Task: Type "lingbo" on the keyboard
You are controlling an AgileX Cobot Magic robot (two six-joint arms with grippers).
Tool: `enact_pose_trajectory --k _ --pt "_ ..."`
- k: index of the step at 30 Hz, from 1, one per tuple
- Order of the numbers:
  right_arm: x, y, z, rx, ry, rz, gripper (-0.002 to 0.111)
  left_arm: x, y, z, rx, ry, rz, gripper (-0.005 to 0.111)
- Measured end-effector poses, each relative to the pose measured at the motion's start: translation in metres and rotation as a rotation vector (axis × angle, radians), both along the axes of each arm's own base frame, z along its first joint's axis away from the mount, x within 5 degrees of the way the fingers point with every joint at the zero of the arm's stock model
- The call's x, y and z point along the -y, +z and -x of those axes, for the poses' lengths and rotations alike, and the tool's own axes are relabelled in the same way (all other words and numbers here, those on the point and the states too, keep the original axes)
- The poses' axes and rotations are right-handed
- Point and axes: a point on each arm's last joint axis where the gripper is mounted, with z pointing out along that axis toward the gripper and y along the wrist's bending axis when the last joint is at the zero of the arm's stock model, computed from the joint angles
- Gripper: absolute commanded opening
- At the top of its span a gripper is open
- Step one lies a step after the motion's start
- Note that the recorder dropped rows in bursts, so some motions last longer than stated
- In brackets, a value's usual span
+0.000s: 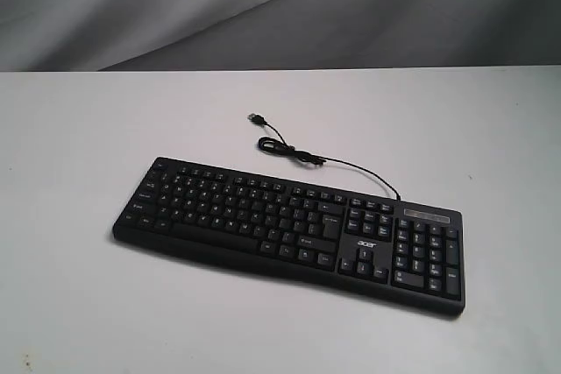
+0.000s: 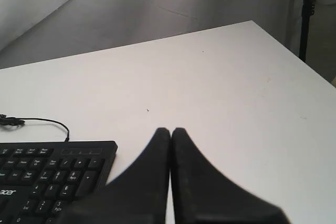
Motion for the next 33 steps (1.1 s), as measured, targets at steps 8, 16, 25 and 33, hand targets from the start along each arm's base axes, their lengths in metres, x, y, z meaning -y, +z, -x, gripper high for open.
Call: enact_pose_trajectory --k 8,16,25,33 --pt "0.000 0.000 0.000 0.000 0.000 0.000 0.000 0.000 0.000 0.000 0.000 0.000 0.000 0.001" --pt "0.000 0.000 0.000 0.000 0.000 0.000 0.000 0.000 0.000 0.000 0.000 0.000 0.000 0.001" --pt "0.002 0.019 -0.003 0.209 -0.019 0.026 0.000 0.000 0.000 0.000 0.000 0.000 0.000 0.001" --pt "0.007 0.067 0.010 0.761 -0.083 0.059 0.000 0.000 0.000 0.000 0.000 0.000 0.000 0.001"
